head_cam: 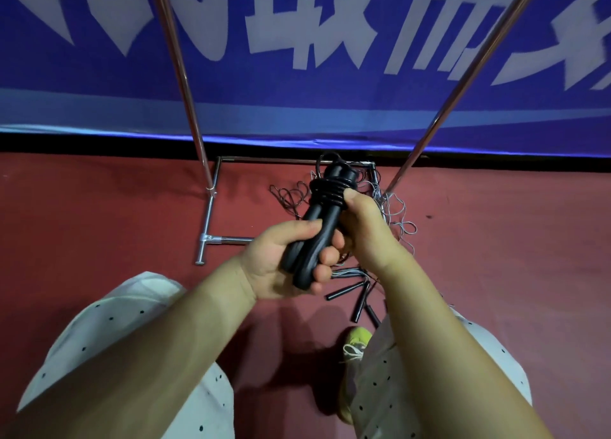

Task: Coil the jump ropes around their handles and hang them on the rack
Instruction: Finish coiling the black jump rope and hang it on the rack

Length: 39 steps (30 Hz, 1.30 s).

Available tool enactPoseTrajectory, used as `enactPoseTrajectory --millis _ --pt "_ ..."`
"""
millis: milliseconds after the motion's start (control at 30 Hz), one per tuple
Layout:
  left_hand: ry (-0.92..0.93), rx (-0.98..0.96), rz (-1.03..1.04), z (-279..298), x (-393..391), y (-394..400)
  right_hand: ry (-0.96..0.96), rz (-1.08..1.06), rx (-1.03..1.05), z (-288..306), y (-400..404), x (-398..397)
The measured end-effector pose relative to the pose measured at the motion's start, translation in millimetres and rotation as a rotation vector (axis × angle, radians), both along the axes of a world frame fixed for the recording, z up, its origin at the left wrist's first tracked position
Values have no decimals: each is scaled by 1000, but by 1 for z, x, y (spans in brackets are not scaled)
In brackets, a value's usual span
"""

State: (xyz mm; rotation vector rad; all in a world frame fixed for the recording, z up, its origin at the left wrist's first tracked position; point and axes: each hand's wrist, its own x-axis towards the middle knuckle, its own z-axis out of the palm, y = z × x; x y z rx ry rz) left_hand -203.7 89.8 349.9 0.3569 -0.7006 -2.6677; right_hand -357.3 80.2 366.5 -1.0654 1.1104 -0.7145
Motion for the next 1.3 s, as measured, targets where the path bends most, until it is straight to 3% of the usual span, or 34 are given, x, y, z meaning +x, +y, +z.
enactPoseTrajectory --millis 67,167,267,400,467,533,633,800,967,1100,1300 --pt "-197 -35 69 8 13 -10 31 86 1 -6 -9 -1" --pt "-275 -59 111 16 25 -18 -31 143 -67 -9 -16 -7" --pt "-210 -64 136 12 36 -23 -11 132 -172 -5 -18 -6" --pt "-56 -89 56 2 45 -29 441 66 -533 -12 -21 3" --pt "7 -63 33 0 45 -33 568 -14 -637 -10 -21 5" --pt "103 -12 -3 -2 44 -37 599 -28 -672 -6 -20 4" --pt "139 29 -2 -2 41 -41 571 -6 -557 -3 -19 5" --pt "-444 -46 292 21 33 -37 253 -13 -254 1 -16 -5" --pt "-798 -223 315 19 32 -38 78 -12 -95 1 -19 -12" --pt "-1004 -390 360 7 25 -35 102 24 -45 -1 -17 -8" --pt "-1259 -756 214 -5 22 -33 243 -49 146 -5 -16 0"
